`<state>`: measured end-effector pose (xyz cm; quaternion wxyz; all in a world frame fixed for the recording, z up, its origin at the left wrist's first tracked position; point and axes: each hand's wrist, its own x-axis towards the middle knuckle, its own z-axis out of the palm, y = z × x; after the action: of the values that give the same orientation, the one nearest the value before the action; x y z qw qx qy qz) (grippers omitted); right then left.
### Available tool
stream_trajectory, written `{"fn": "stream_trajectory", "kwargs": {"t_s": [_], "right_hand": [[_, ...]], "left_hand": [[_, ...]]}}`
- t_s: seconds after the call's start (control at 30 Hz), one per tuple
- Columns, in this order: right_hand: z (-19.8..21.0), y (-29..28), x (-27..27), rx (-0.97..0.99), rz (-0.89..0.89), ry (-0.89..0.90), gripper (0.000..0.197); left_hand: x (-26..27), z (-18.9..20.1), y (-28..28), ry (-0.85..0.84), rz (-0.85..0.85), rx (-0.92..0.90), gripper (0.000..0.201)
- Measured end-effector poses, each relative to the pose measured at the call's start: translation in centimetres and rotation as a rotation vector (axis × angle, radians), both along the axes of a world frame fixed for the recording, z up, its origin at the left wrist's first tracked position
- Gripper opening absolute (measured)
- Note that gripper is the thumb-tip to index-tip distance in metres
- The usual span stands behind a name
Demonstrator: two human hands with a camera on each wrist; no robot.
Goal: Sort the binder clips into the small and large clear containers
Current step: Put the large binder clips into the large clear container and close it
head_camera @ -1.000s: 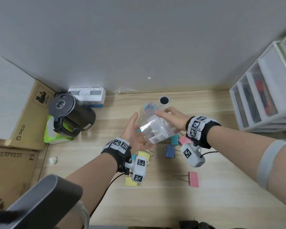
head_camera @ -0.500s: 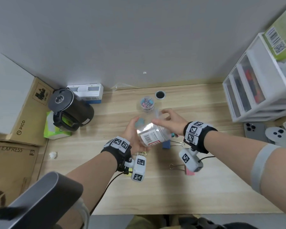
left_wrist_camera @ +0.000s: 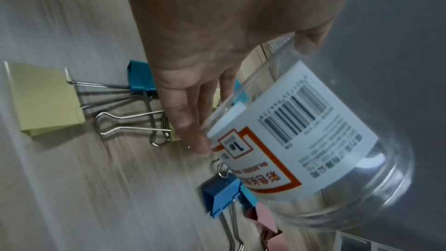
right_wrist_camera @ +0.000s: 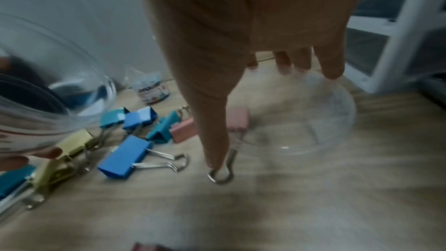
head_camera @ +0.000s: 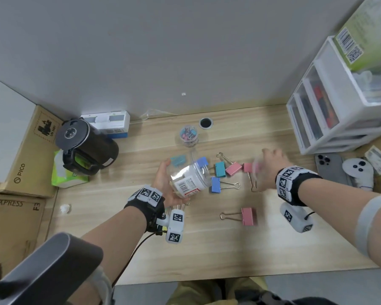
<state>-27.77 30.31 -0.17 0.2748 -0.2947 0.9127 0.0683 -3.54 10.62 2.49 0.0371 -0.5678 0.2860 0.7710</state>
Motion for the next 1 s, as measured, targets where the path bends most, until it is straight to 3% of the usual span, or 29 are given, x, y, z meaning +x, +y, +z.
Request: {"fn": "stream_trajectory", "kwargs": {"t_s": [0.07,0.1,0.27,0.37,0.47,0.53,0.6,0.9,1.0], "right_hand": [[-1.5,1.4,0.2,0.02,-0.053,0.089,0.062],[-2.2,1.8,0.3,0.044,-0.061,0.124,0.056],[-4.4,3.2,0.6,0.162,0.055,0.11,0.065],[-4.4,3.3,1.4,0.225,-0.016,0.12,0.07],[-3.7,2.6,1.3,0.08,0.008,0.125,0.079],[-3.3,1.5,0.9,-0.122,-0.003,0.048,0.076],[-2.9,-0.2,0.8,-0.202,-0.027,0.004,0.069],[-3.8,-4.1,1.6,-0.004,-0.003,-0.014,0.043],[-4.1,-4.1,1.7,-0.031,-0.049,-0.017,0.049]], "left_hand": [[-0.1,-0.4,0.6,0.001,0.011,0.013,0.079],[-0.1,-0.6,0.7,-0.008,0.013,0.006,0.081],[-0.6,-1.4,1.6,-0.005,0.025,0.006,0.078],[-1.0,-1.5,1.6,-0.009,-0.008,0.006,0.075],[-1.2,-0.7,1.3,-0.013,-0.012,0.009,0.08],[-1.2,-0.3,1.0,-0.019,0.014,0.011,0.081],[-1.1,0.0,0.6,-0.007,0.027,0.007,0.082],[0.5,-0.2,-0.2,-0.021,0.072,-0.001,0.081],[0.9,-0.6,-0.2,-0.025,0.069,0.018,0.081]]}}
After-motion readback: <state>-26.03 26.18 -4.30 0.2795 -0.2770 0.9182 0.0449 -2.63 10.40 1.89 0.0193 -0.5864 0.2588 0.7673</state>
